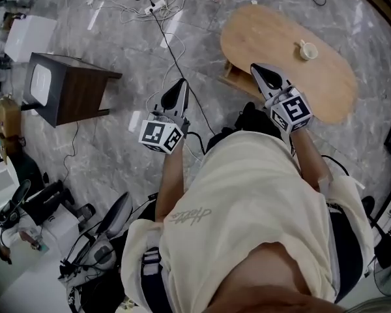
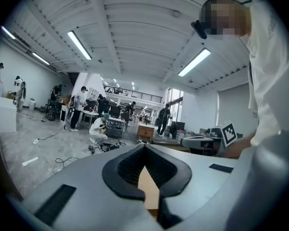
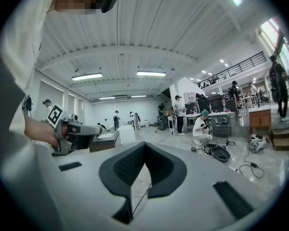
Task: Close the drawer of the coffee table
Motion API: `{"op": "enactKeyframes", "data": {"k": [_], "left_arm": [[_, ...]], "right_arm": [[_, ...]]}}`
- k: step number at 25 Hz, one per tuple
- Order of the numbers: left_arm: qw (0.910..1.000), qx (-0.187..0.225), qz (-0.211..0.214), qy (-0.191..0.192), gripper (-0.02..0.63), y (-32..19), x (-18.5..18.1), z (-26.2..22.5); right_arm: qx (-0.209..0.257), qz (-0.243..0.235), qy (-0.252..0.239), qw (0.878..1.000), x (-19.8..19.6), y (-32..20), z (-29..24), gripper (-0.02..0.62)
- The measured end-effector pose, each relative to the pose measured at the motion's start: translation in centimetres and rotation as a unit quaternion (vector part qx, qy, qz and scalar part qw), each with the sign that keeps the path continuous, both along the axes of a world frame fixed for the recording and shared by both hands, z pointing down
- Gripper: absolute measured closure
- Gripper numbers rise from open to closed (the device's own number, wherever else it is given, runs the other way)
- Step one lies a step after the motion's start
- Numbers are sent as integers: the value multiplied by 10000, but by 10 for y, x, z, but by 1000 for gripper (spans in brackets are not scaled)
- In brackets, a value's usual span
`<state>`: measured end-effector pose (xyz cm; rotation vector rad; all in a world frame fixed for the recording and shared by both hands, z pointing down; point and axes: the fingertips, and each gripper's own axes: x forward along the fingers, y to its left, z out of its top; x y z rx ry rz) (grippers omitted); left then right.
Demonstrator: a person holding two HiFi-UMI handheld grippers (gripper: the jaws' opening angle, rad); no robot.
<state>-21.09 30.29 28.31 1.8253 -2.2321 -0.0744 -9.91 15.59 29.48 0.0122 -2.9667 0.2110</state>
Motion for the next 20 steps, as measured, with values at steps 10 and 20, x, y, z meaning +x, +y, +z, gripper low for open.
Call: {"op": "enactKeyframes", "data": {"k": [10, 20], "left_arm": [[9958, -163, 895, -85, 601, -130, -3, 0], [9834, -342, 1770, -185, 601, -212, 23, 10]], "right_arm": [[-36, 688, 90, 9976, 15, -104, 19, 600], [-367, 1632, 219, 9857, 62, -161, 42, 600]]}}
